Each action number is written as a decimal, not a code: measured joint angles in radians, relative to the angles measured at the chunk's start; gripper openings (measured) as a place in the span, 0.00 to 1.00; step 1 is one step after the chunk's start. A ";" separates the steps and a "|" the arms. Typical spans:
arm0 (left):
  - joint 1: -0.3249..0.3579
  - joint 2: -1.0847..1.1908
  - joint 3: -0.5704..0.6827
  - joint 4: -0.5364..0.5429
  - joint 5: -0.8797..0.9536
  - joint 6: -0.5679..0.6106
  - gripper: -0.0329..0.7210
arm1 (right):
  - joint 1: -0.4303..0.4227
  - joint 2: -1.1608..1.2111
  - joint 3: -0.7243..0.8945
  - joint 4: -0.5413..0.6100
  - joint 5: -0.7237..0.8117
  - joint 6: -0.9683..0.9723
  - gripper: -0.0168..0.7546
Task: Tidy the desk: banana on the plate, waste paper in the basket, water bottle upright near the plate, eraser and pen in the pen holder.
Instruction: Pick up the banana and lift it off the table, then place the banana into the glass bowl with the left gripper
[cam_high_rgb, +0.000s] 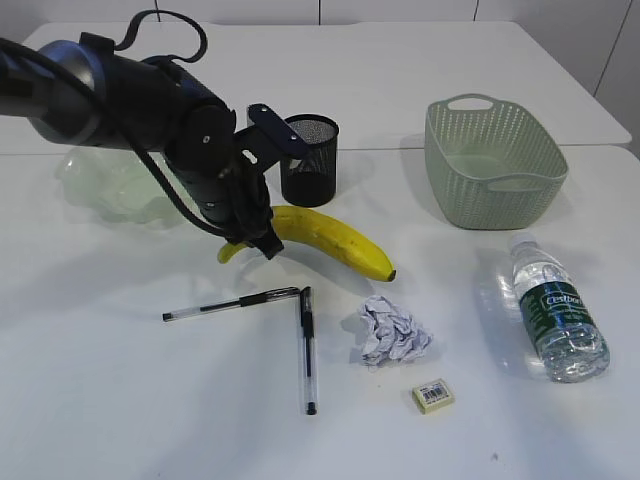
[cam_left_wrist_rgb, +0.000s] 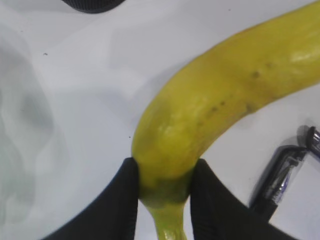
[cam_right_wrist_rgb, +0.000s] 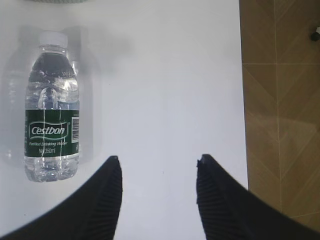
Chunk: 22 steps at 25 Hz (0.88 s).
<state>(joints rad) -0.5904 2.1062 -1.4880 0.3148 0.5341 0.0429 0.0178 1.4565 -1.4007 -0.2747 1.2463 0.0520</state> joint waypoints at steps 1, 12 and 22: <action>0.000 -0.002 0.000 0.002 0.004 0.000 0.28 | 0.000 0.000 0.000 0.000 0.000 0.000 0.50; 0.000 -0.083 0.002 0.056 0.023 0.000 0.28 | 0.000 0.000 0.000 0.000 0.000 0.000 0.50; 0.000 -0.156 0.004 0.136 0.007 -0.006 0.27 | 0.000 0.000 0.000 0.000 0.000 0.000 0.50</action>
<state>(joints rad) -0.5904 1.9498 -1.4844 0.4507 0.5414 0.0372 0.0178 1.4565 -1.4007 -0.2747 1.2463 0.0520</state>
